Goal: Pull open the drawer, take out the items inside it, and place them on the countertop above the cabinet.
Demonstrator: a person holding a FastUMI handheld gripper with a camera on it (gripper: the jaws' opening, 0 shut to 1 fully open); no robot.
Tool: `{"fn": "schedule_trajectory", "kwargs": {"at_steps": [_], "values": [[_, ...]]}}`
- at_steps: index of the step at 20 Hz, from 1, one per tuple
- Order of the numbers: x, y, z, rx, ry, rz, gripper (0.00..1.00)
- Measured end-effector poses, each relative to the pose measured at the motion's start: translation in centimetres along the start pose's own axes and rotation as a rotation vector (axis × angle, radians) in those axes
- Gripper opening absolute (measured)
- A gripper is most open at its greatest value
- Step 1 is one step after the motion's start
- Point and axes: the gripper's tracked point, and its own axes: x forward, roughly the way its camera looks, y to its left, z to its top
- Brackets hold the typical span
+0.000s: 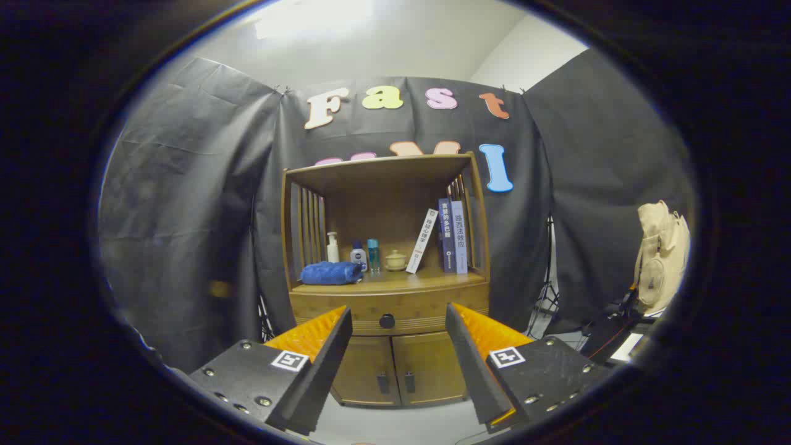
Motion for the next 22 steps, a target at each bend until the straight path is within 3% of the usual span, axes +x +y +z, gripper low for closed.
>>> {"fn": "schedule_trajectory", "kwargs": {"at_steps": [7,22], "values": [[0.5,0.6,0.6,-0.032,0.008,0.028,0.91],[0.9,0.1,-0.4,-0.036,0.039,0.001,0.91]]}}
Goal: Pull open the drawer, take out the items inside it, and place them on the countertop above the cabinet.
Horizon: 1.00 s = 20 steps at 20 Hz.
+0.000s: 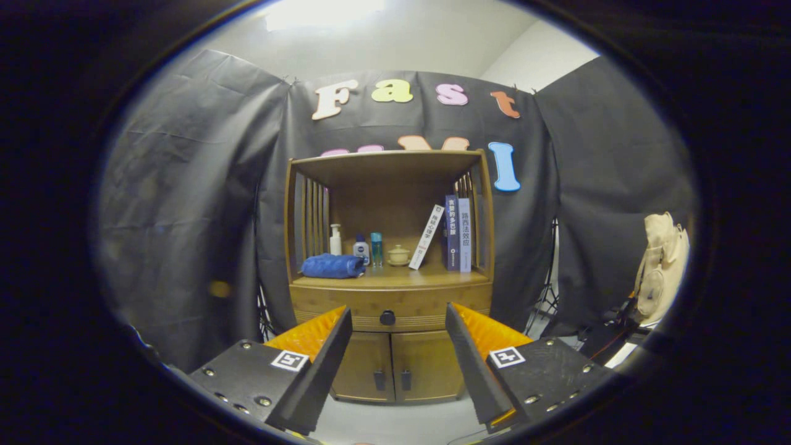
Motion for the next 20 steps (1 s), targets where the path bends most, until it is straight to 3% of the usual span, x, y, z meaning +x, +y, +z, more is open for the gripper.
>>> {"fn": "schedule_trajectory", "kwargs": {"at_steps": [7,20], "values": [[2.6,0.0,-0.4,0.019,-0.016,0.003,0.9],[19.1,2.0,-8.9,0.167,0.15,0.026,0.9]]}}
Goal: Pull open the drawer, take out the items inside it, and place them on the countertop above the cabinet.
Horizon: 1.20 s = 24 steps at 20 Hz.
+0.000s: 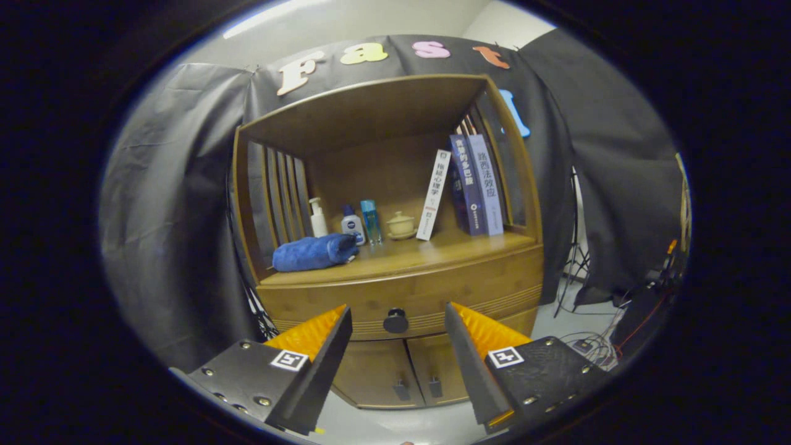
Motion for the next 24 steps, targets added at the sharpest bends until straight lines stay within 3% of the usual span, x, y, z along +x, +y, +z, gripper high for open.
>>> {"fn": "schedule_trajectory", "kwargs": {"at_steps": [4,8,10,12,19,22,24], "values": [[4.0,0.8,-2.9,-0.043,0.087,0.021,0.9],[7.8,0.6,-5.4,-0.099,0.175,-0.008,0.91],[9.3,0.8,-6.8,-0.112,0.214,-0.002,0.73],[10.3,1.0,-7.8,-0.113,0.243,0.01,0.74],[12.5,-0.8,-7.9,-0.064,0.204,-0.095,0.57],[12.7,-0.1,-7.7,-0.103,0.194,-0.104,0.58],[12.9,-0.3,-7.9,-0.126,0.199,-0.108,0.48]]}}
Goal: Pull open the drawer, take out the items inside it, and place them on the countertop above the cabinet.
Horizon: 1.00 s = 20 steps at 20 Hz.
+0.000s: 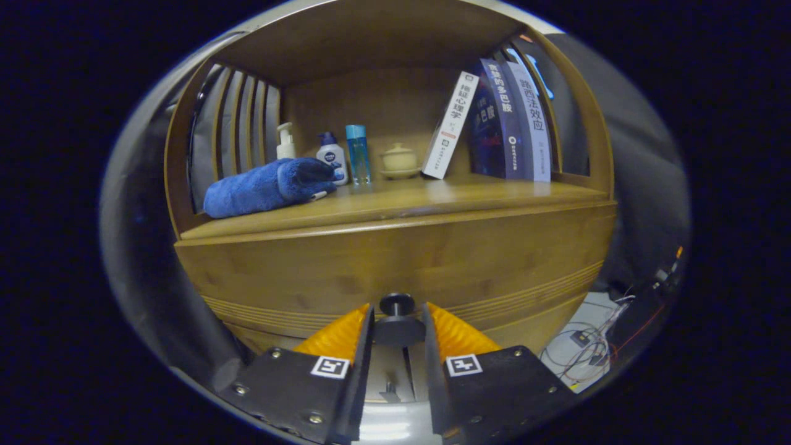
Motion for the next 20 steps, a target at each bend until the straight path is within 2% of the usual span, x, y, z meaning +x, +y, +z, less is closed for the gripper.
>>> {"fn": "schedule_trajectory", "kwargs": {"at_steps": [1,2,3,6,7,11,20], "values": [[0.0,0.1,0.0,0.015,-0.005,0.006,0.43],[-0.1,0.2,-0.1,0.032,0.002,0.015,0.43],[0.1,0.3,0.0,0.045,-0.004,0.019,0.37],[-0.2,0.1,-0.2,0.045,-0.001,0.016,0.37],[-0.2,0.1,-0.2,0.05,0.002,0.015,0.3],[-0.8,0.0,-0.4,0.065,0.006,0.02,0.29],[-5.5,-0.3,-1.8,0.087,0.011,0.013,0.3]]}}
